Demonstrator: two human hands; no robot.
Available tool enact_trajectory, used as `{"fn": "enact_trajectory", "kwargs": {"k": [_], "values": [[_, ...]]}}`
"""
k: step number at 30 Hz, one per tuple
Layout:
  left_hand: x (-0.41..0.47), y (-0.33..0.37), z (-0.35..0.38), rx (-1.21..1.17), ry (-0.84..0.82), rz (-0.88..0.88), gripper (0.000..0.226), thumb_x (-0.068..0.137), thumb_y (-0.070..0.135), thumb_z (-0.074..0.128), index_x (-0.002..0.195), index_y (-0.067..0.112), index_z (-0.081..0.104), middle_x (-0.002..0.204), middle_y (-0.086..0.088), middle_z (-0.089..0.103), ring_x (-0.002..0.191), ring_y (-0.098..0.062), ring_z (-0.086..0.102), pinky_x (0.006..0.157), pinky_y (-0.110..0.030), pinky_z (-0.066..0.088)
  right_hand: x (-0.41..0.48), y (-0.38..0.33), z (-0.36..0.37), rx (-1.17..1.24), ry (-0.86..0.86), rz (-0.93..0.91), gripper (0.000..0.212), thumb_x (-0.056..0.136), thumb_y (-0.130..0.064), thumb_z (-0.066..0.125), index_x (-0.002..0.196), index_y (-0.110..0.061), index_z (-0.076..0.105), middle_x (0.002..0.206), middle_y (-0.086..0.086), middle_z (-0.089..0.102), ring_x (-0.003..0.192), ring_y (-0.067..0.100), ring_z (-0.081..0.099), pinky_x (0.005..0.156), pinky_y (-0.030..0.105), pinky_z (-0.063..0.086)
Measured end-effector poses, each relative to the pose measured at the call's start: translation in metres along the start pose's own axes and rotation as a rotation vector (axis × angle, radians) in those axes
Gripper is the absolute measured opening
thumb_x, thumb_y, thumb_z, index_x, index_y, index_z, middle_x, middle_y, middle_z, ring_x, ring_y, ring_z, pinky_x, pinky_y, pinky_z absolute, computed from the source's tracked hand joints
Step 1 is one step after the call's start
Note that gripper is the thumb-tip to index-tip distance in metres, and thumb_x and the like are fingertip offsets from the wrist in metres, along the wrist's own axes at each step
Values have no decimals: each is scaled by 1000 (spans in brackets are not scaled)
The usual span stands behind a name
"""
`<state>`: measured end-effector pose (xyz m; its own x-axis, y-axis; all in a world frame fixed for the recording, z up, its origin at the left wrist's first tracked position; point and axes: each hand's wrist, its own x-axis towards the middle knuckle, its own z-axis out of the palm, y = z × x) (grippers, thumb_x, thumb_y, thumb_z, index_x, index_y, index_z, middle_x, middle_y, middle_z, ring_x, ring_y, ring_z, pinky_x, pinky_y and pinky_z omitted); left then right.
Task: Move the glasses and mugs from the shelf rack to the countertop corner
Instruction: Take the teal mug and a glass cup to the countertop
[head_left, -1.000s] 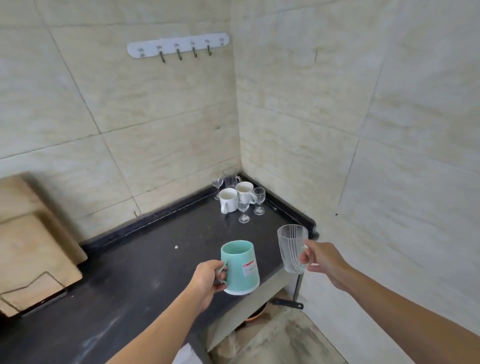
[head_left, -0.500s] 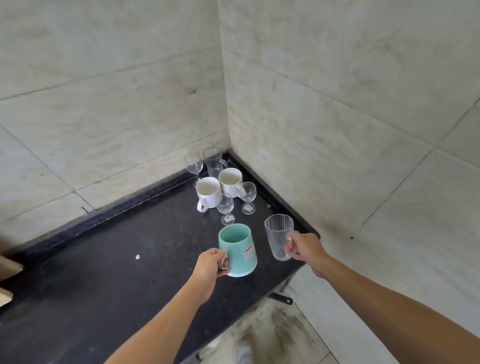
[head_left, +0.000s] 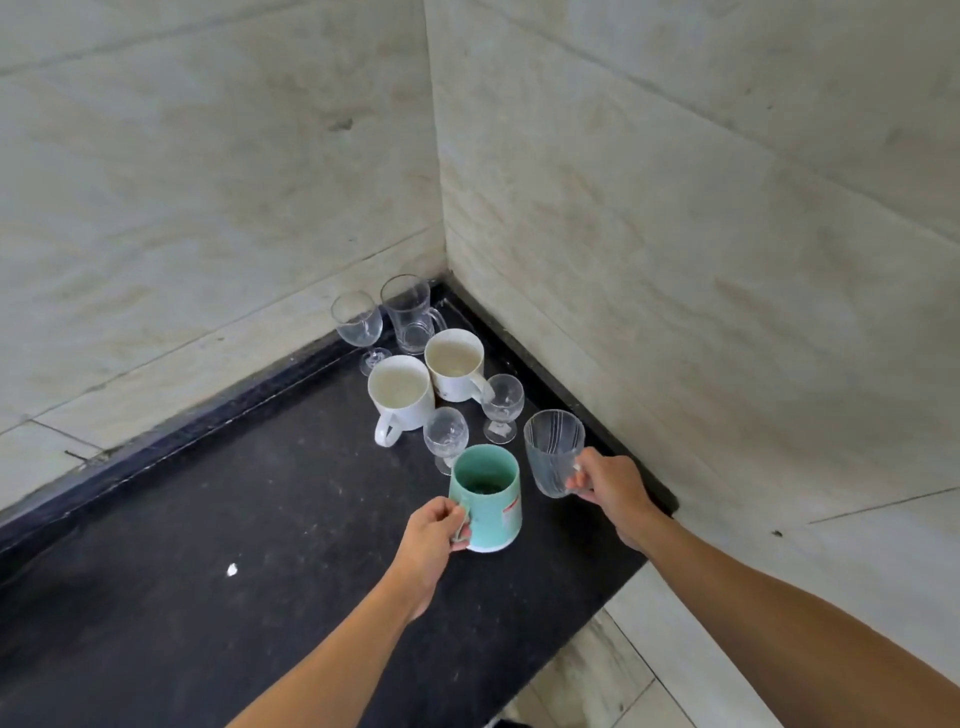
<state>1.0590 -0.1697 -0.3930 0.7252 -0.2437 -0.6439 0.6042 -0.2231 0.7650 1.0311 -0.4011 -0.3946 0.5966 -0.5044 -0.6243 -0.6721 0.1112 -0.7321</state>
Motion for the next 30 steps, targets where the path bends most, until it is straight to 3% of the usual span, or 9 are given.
{"fn": "enact_trajectory", "kwargs": {"k": [4, 10, 12, 14, 16, 18, 22, 25, 30], "values": [[6, -2, -3, 91, 1, -3, 23, 97, 7, 49, 77, 5, 60, 77, -9, 59, 79, -20, 52, 85, -37, 46, 6, 1, 6, -2, -14, -55, 41, 89, -16, 51, 49, -8, 56, 69, 17, 62, 78, 28, 65, 97, 49, 52], [3, -14, -12, 240, 52, 12, 18, 96, 13, 54, 87, 3, 67, 83, -10, 67, 79, -18, 57, 77, -30, 45, 3, 7, 3, -151, -10, -109, 34, 88, -22, 49, 60, -6, 59, 78, 27, 63, 79, 34, 63, 82, 42, 52], [1, -16, -14, 301, 64, 15, 18, 95, 16, 56, 93, 4, 68, 86, -9, 67, 80, -18, 57, 78, -32, 45, 2, 10, 1, -197, -16, -101, 35, 89, -21, 49, 61, -6, 62, 78, 16, 67, 88, 36, 66, 84, 43, 52], [-3, -16, -14, 374, 80, 40, 16, 94, 18, 59, 99, 6, 68, 93, -6, 66, 81, -15, 56, 80, -33, 46, 1, 11, -2, -244, -40, -100, 34, 92, -22, 47, 71, -4, 68, 82, 10, 69, 92, 33, 66, 89, 47, 52], [-12, -15, -13, 424, 125, 67, 22, 92, 19, 61, 112, 11, 63, 106, -2, 62, 92, -14, 58, 88, -33, 47, -1, 12, -5, -301, -57, -122, 37, 93, -23, 46, 86, 6, 68, 90, 22, 68, 94, 38, 64, 90, 53, 51], [-25, -15, -13, 414, 200, 73, 32, 91, 18, 62, 122, 14, 57, 115, -1, 58, 101, -16, 58, 89, -29, 47, -6, 10, -10, -388, -69, -189, 40, 95, -26, 47, 75, 7, 60, 79, 28, 58, 75, 40, 58, 74, 50, 51], [-68, -20, -16, 357, 304, 69, 23, 90, 14, 56, 111, 10, 63, 99, -6, 64, 85, -19, 59, 77, -31, 48, -22, 6, -23, -628, 3, -391, 44, 95, -28, 51, 57, -19, 31, 57, 0, 35, 53, 20, 35, 51, 34, 23], [-122, -34, -14, 311, 375, 63, 17, 89, 9, 51, 99, 8, 64, 85, -7, 65, 73, -20, 60, 70, -30, 48, -57, 5, -36, -701, 8, -517, 25, 93, -30, 52, 72, -18, 50, 71, -3, 51, 70, 25, 54, 54, 33, 33], [-219, -68, -11, 311, 480, 62, 13, 89, 8, 50, 91, 11, 63, 77, -5, 66, 65, -17, 59, 55, -21, 44, -126, 7, -18, -897, -331, -678, 25, 92, -29, 50, 87, -11, 66, 89, 8, 64, 89, 33, 61, 71, 35, 45]]}}
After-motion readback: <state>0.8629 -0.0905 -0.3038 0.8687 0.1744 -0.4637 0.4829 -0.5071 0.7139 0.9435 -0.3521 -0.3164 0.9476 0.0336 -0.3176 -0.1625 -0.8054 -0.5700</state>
